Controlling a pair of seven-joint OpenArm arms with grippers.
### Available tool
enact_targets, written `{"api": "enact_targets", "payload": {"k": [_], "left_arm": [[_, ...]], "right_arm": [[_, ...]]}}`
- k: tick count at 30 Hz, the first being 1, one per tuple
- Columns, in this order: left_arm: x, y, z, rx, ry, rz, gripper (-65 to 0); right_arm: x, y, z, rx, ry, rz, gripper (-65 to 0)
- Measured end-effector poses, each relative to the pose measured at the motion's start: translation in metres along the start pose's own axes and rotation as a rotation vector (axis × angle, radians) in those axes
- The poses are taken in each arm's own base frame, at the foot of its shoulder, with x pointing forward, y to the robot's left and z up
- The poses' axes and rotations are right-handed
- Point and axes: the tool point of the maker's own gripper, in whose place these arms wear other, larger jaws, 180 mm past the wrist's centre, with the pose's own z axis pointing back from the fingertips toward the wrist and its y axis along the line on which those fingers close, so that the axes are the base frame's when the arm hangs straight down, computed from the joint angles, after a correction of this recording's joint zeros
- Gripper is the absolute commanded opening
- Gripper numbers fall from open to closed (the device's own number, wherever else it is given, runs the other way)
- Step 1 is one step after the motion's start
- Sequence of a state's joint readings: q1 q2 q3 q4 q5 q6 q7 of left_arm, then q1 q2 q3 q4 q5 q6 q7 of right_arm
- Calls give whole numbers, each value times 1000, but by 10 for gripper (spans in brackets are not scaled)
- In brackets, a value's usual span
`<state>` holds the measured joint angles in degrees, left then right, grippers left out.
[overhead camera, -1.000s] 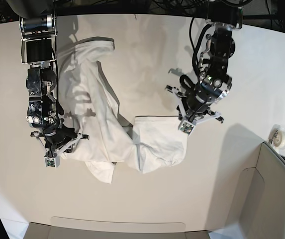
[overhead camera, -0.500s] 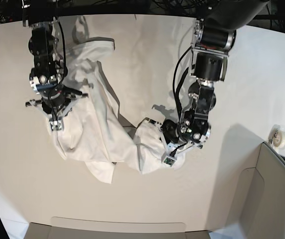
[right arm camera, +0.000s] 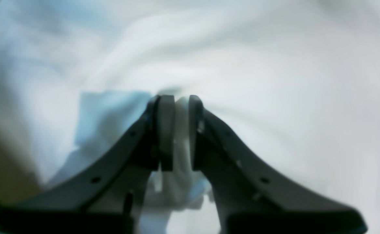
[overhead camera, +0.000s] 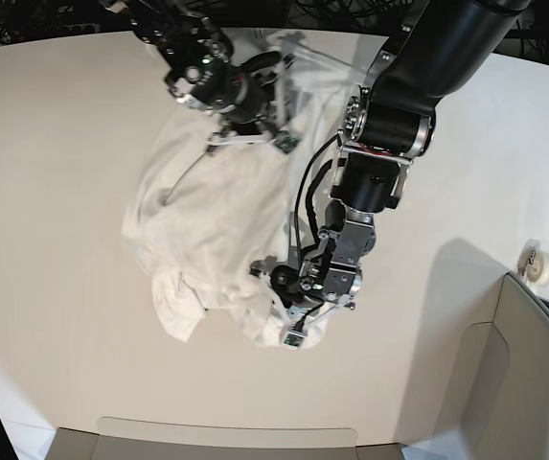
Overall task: Layout the t-shirt on the table in an organized manner, then fold the t-shirt properly
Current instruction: 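Pull the grasped fabric with both grippers to flatten the shirt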
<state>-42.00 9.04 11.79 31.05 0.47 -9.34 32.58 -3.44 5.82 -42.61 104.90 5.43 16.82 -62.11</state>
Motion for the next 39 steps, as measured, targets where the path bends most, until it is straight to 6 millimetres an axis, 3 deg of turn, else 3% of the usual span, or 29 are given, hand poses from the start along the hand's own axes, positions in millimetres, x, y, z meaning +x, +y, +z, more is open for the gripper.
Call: {"api": "enact_targets", "payload": {"k": [1,3,6,9,12,13,15,17,18,20,23,24,26,27,28,29,31,32,34,36,39], "left_arm": [[0,-4,-1,-10,3,-7,-623],[6,-11,1,-5,-5,-82,-592],[10,-13,7,9,8,-136,-491],[20,-10,22,13,34,-131,-411],[64,10,57,58,-51,-106,-400],[83,21,74,83,-98,-102,-400],[114,45,115,158,-183,-95,-400],[127,57,155,218,-237,-113,-400],[122,65,166,257,-254,-124,-400],[111,57,183,256,-253,-173,-400],[74,41,186,226,-211,-259,-400],[57,38,186,172,-210,-259,-400],[6,76,177,276,-60,-257,-400],[-26,94,172,313,36,-231,-400],[-43,104,170,340,78,-213,-400],[-47,102,168,336,77,-218,-400],[-28,71,160,222,-38,-217,-400],[-26,64,155,193,-52,-225,-400],[-33,71,146,203,-6,-214,-400],[-41,80,151,240,21,-219,-400],[-35,86,155,255,-3,-219,-400]], "right_arm": [[11,11,-7,28,-10,35,-581],[28,15,-15,40,-27,49,-580],[30,-14,-12,-62,-19,48,-579],[37,-36,9,-145,-32,47,-577],[52,-51,33,-203,-89,29,-576],[59,-58,42,-220,-122,8,-576],[99,-71,61,-246,-306,17,-576],[103,-86,67,-276,-354,-27,-576],[99,-92,68,-281,-362,-52,-576],[86,-103,71,-295,-354,-68,-576],[63,-112,72,-288,-331,-130,-576],[53,-149,88,-412,-388,-344,-576],[13,-219,125,-698,-272,-346,-576],[6,-231,134,-737,-274,-349,-576],[6,-229,131,-716,-279,-365,-573],[9,-219,120,-658,-281,-375,-561],[23,-201,107,-576,-321,-388,-504],[30,-199,105,-552,-339,-378,-462],[28,-218,105,-596,-316,-384,-380],[21,-231,115,-667,-306,-413,-318],[35,-215,100,-586,-334,-424,-284]]}}
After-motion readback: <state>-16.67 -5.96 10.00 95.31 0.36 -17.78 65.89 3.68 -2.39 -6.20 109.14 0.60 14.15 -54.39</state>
